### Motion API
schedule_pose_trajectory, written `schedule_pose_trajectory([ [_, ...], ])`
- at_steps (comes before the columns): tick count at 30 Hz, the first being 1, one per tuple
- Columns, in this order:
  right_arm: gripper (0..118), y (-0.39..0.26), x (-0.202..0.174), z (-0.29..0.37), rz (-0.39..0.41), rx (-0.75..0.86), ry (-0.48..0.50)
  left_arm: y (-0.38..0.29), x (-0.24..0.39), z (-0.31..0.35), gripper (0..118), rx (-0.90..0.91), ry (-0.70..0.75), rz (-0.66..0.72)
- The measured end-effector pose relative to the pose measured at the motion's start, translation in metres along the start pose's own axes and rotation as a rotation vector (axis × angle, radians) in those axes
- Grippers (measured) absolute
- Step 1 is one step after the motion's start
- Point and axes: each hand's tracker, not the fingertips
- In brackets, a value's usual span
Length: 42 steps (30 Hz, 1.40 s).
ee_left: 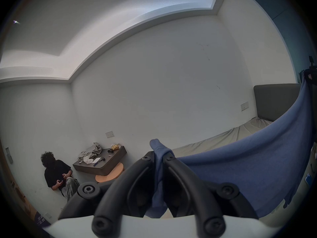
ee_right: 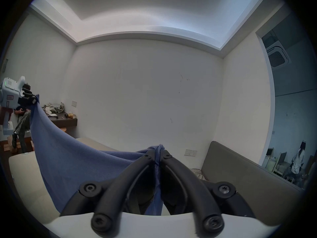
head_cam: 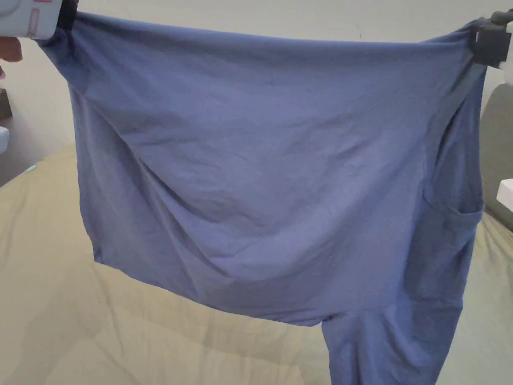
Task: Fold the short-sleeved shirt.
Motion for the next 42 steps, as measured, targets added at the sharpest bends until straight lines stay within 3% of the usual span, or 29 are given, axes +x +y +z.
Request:
schedule_pose_trajectory([
  [6,6,-0.008,-0.005,-0.071,0.023,-0.031,-0.025,0.007,0.009,-0.068,6,-0.03,-0.006,0.043],
  [15,6,-0.02,-0.016,-0.159,-0.067,-0.062,0.006,-0.01,0.021,-0.169,6,-0.063,0.002,0.121],
  [22,6,-0.046,-0.027,-0.192,-0.036,-0.099,0.007,-0.028,0.049,-0.217,6,-0.088,0.018,0.093],
  [28,6,-0.11,-0.047,-0.194,-0.03,-0.193,0.05,-0.085,0.079,-0.24,6,-0.151,-0.007,0.051],
  [34,6,-0.208,-0.074,-0.156,-0.051,-0.334,0.135,-0.199,0.109,-0.216,6,-0.29,-0.079,0.057],
  [42,6,-0.34,-0.114,-0.047,0.027,-0.562,0.279,-0.371,0.139,-0.097,6,-0.585,-0.154,0.088],
])
